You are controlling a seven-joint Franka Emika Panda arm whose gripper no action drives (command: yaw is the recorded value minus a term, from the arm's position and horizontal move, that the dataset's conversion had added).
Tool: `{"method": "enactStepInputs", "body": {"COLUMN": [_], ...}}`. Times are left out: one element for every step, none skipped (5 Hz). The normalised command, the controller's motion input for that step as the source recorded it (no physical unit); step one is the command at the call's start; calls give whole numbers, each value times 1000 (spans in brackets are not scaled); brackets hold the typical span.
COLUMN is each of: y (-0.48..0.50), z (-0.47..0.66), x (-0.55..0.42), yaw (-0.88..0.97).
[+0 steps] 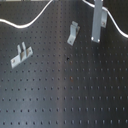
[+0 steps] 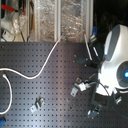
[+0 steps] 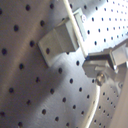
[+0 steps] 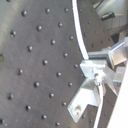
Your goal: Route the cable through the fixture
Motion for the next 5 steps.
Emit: {"method": "enactStepInputs", "body": {"y": [138,227,237,192,-42], "z": [640,793,884,938,998], "x": [-161,-10,13,7,229], "yaw": [0,0,0,0,89]}}
